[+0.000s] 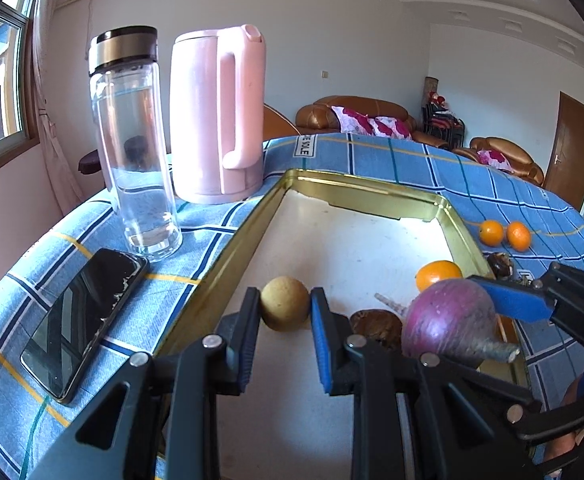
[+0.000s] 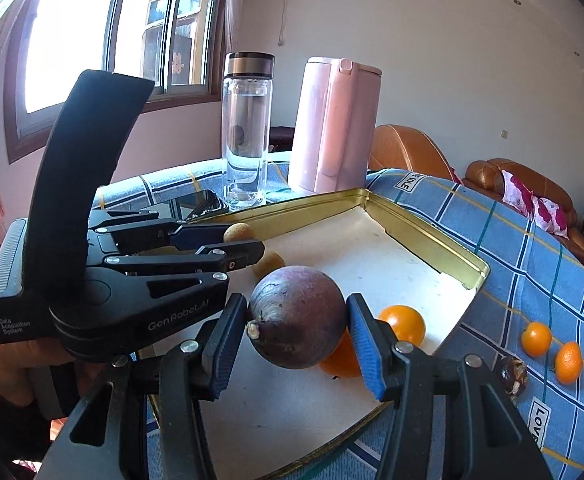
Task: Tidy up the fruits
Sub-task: 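Drop the red onion into the tray with the right tool while the left drops its fruit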
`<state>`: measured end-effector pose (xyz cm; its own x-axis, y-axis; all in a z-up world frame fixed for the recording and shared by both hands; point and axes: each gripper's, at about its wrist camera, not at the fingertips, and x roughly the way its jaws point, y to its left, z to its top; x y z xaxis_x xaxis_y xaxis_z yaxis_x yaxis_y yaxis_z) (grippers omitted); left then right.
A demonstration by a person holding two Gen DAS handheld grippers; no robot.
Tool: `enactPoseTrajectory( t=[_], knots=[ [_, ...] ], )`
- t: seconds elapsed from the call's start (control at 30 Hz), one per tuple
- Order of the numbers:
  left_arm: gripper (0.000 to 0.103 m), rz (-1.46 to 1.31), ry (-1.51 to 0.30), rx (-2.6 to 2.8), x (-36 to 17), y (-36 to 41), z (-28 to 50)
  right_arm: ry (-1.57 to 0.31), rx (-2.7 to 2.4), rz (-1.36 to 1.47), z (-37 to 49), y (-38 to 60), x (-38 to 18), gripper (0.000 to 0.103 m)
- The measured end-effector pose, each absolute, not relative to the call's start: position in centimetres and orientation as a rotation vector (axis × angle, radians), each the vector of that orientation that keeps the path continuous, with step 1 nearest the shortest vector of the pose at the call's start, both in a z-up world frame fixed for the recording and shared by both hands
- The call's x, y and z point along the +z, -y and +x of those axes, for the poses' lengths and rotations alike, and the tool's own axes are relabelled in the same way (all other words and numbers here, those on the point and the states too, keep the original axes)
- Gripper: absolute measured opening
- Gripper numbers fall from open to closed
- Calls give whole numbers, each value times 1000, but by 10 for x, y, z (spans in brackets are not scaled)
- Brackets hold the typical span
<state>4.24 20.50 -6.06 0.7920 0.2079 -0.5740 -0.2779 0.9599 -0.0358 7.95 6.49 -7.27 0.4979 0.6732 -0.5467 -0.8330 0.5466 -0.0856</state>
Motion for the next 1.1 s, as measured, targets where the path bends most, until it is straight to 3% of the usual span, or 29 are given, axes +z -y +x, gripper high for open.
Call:
enactPoseTrajectory(
  t=[0.97, 1.1],
  knots=[
    [27, -111, -638, 266, -67, -205, 41, -547, 979, -434, 76, -74, -80, 54],
    [27, -109, -632, 269, -65, -205, 39, -542, 975, -430, 75, -73, -80, 57]
  ],
)
